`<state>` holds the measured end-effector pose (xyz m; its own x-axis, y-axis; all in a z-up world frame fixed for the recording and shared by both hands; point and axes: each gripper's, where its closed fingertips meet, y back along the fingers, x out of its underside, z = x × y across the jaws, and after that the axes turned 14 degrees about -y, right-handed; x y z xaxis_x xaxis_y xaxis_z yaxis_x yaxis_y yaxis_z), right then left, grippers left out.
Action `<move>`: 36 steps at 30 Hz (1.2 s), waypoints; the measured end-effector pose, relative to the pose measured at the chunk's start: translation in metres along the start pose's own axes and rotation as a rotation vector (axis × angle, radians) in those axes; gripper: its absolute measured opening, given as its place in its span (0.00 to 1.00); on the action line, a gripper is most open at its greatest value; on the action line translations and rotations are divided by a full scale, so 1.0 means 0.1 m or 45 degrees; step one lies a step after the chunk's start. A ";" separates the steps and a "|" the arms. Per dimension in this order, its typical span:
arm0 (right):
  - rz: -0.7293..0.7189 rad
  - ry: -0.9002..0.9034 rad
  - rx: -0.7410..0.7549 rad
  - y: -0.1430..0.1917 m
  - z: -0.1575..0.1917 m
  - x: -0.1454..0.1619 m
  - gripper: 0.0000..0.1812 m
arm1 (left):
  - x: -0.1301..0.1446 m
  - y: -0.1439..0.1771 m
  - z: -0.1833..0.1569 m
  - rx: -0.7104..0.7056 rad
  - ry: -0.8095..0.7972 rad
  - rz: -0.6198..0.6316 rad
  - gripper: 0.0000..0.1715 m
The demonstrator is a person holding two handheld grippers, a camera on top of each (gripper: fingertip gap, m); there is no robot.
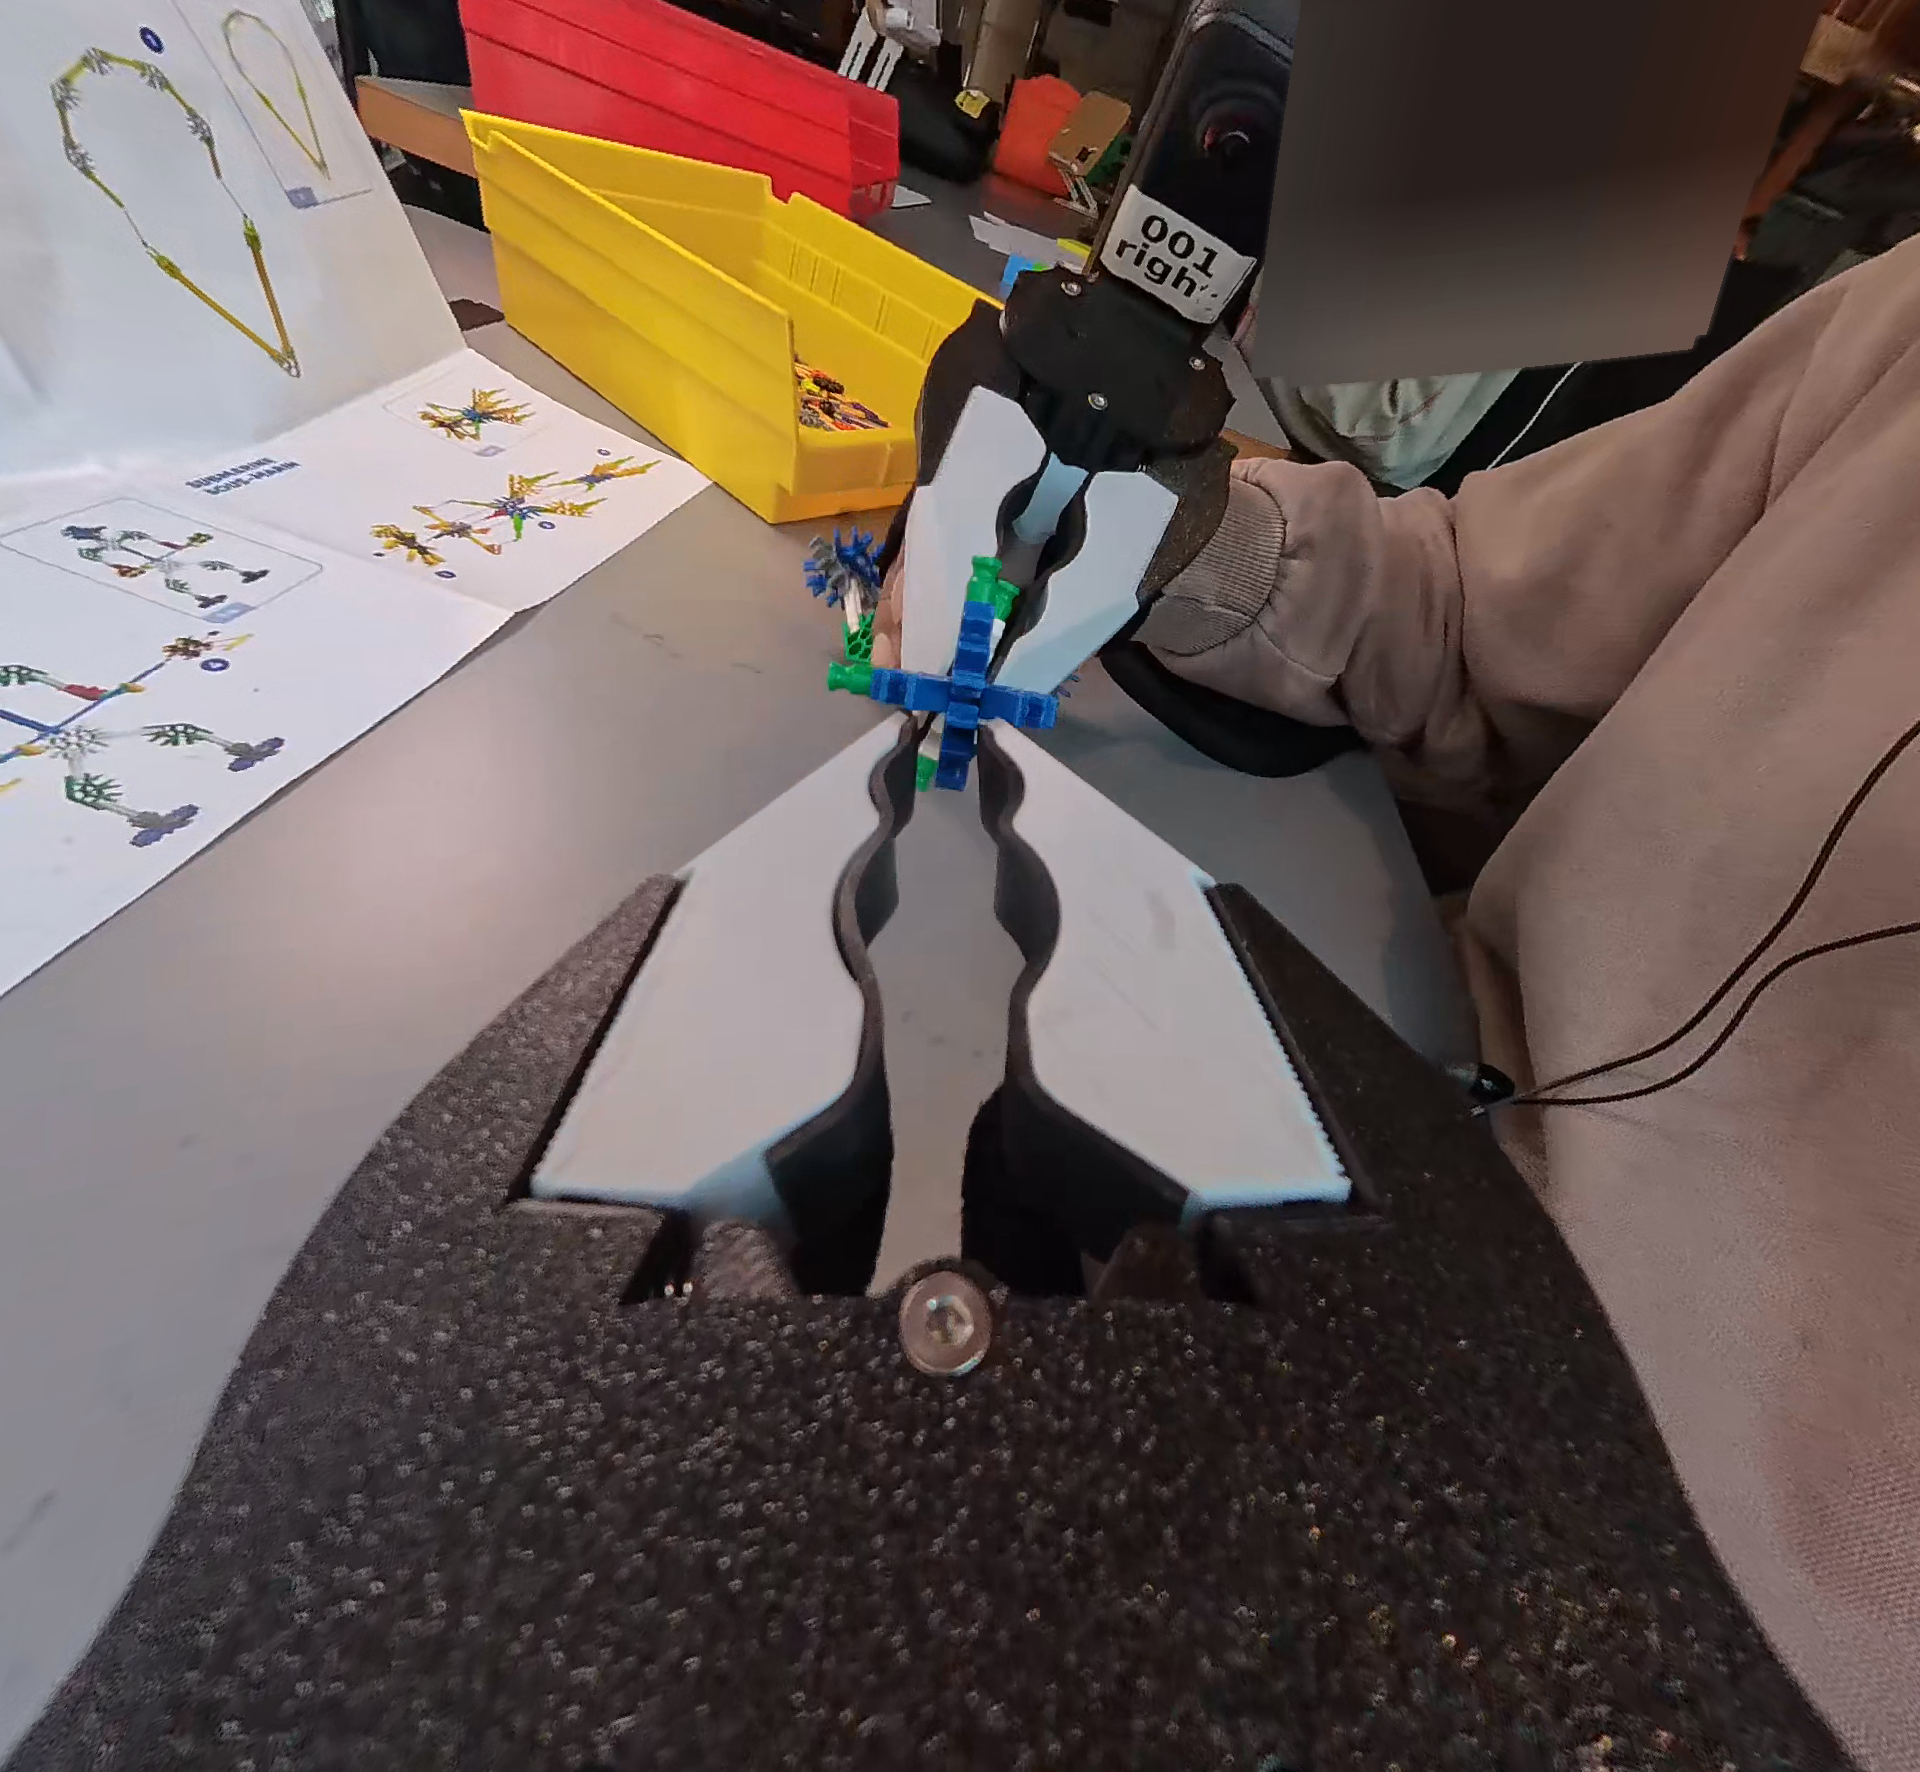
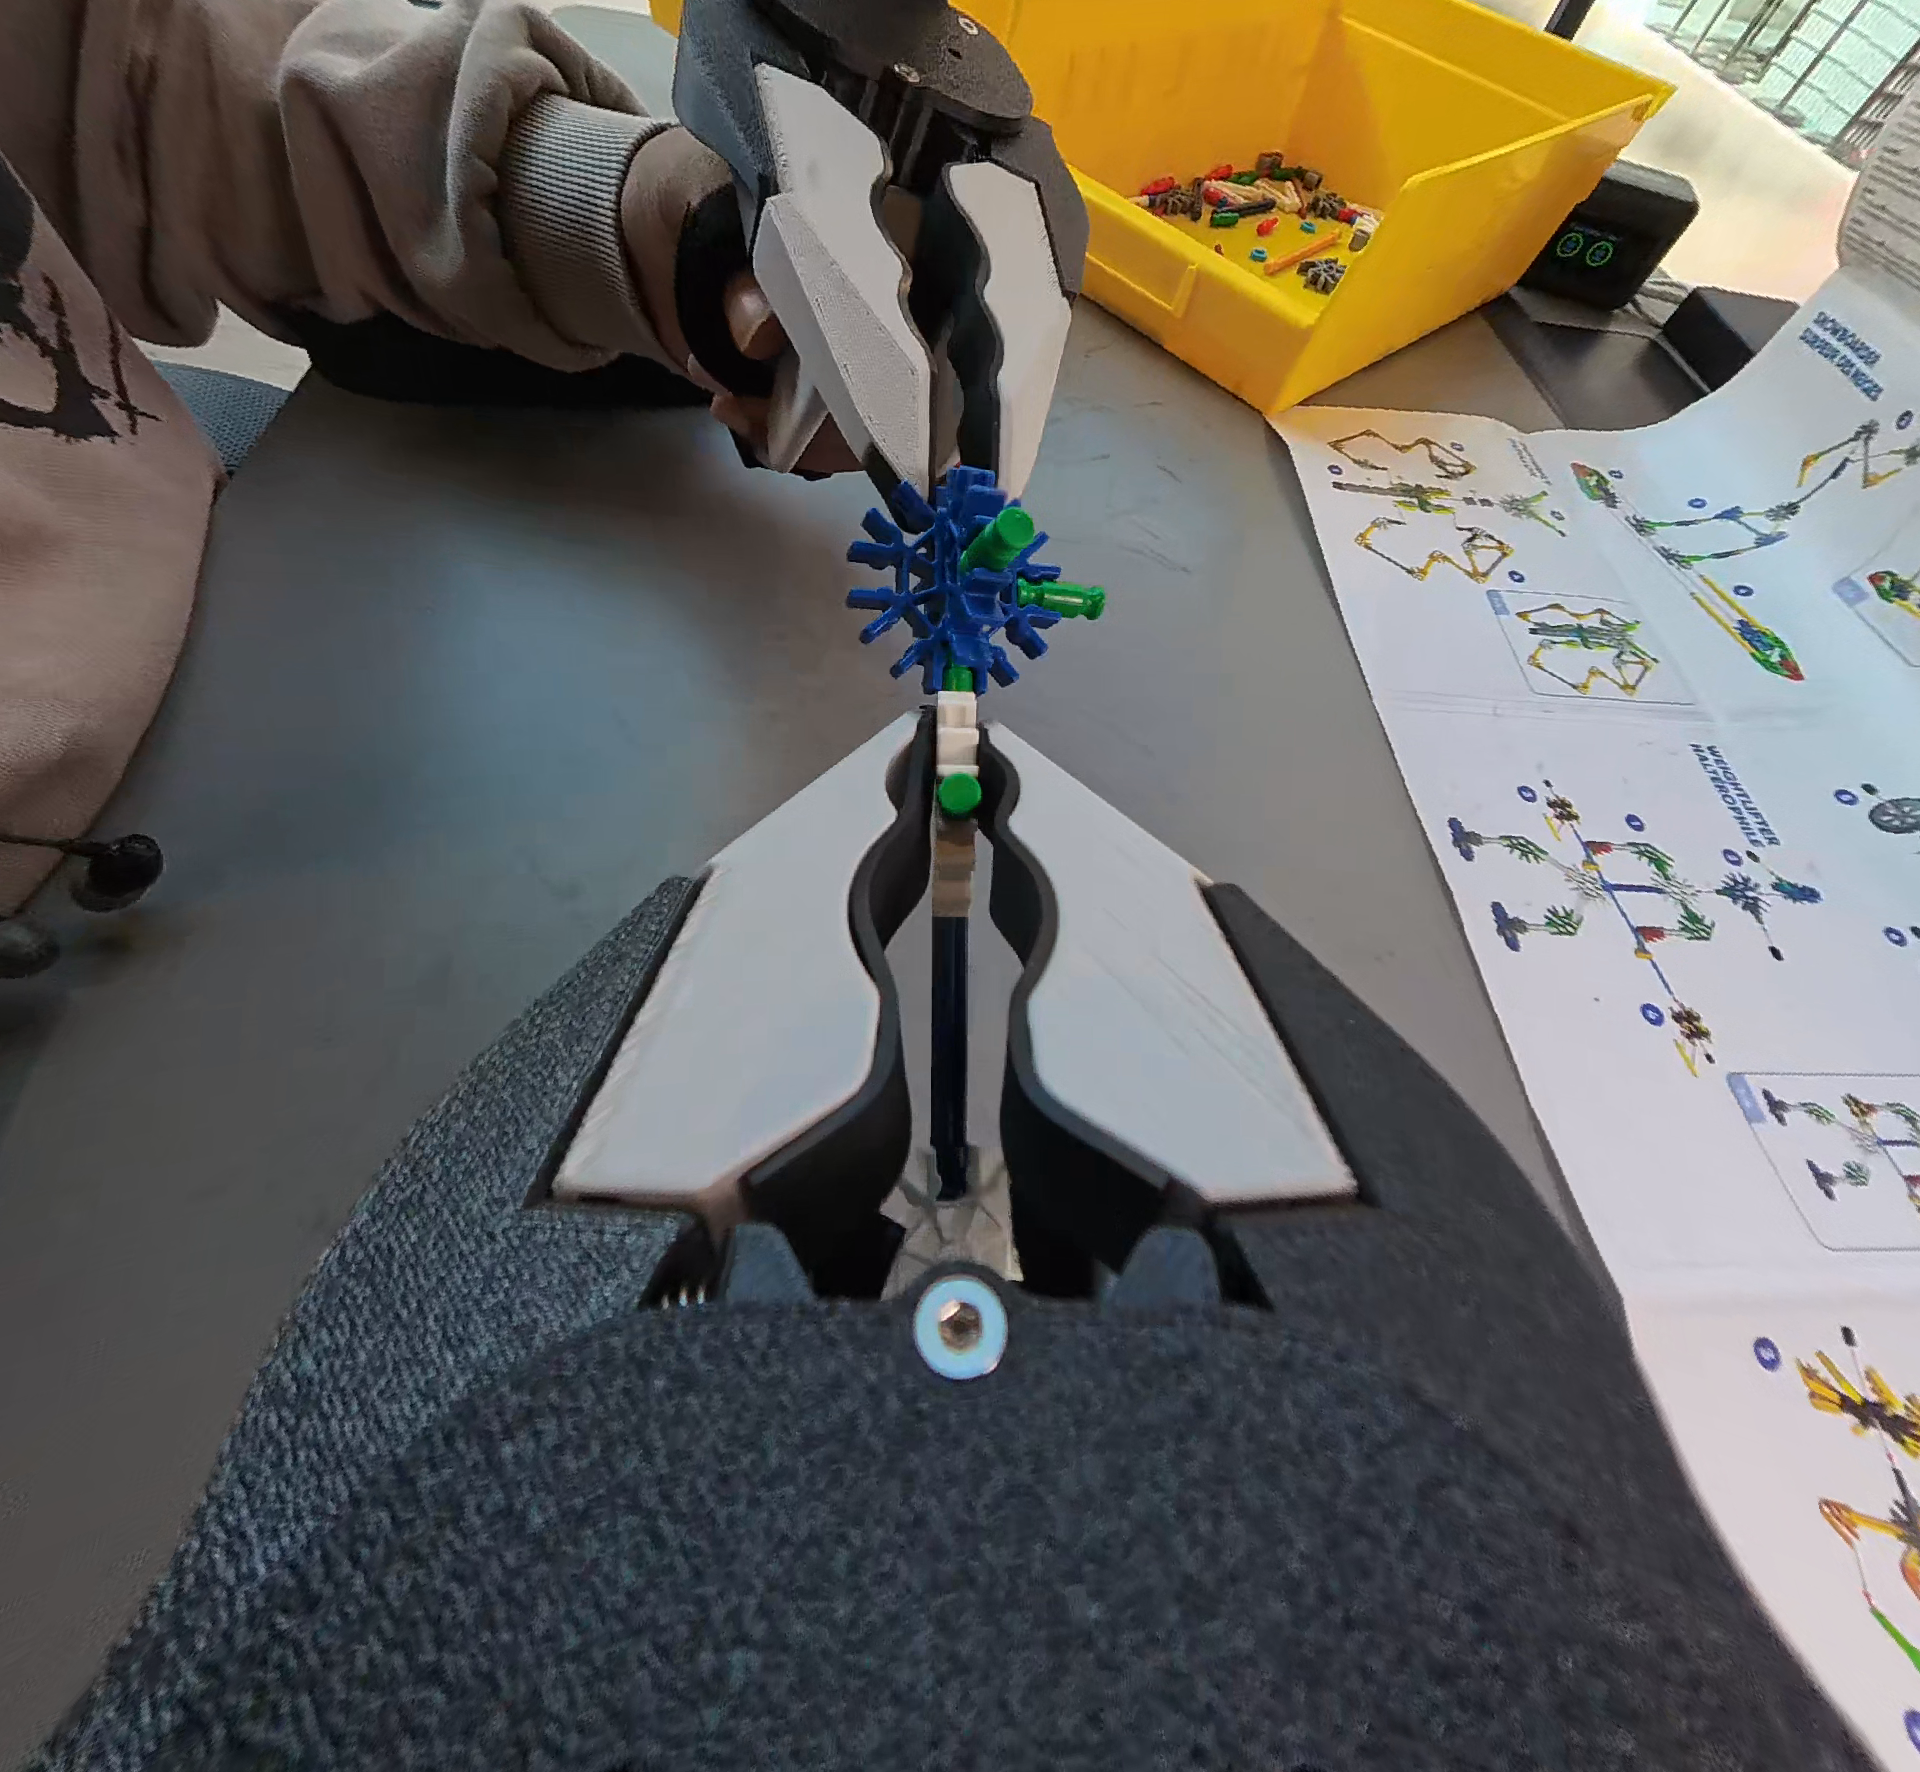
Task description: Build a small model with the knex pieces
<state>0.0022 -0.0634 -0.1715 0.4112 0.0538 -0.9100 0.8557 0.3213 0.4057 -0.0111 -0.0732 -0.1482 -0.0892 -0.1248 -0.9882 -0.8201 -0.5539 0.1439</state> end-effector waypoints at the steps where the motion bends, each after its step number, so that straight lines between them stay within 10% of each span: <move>1: -0.009 -0.003 -0.008 0.00 0.01 0.00 0.03 | -0.01 0.00 -0.02 0.007 -0.010 -0.003 0.05; 20: -0.012 -0.097 -0.143 0.09 0.17 0.07 0.03 | -0.03 0.05 -0.20 -0.058 -0.431 0.064 0.18; 36: 0.449 -0.616 -0.761 0.08 0.71 0.49 0.03 | 0.57 -0.30 -0.66 0.065 -1.035 0.449 0.35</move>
<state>0.0511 -0.1251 -0.2071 0.8288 -0.1223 -0.5461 0.3979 0.8150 0.4213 0.0456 -0.1177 -0.2049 -0.6995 0.3525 -0.6217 -0.6914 -0.5540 0.4638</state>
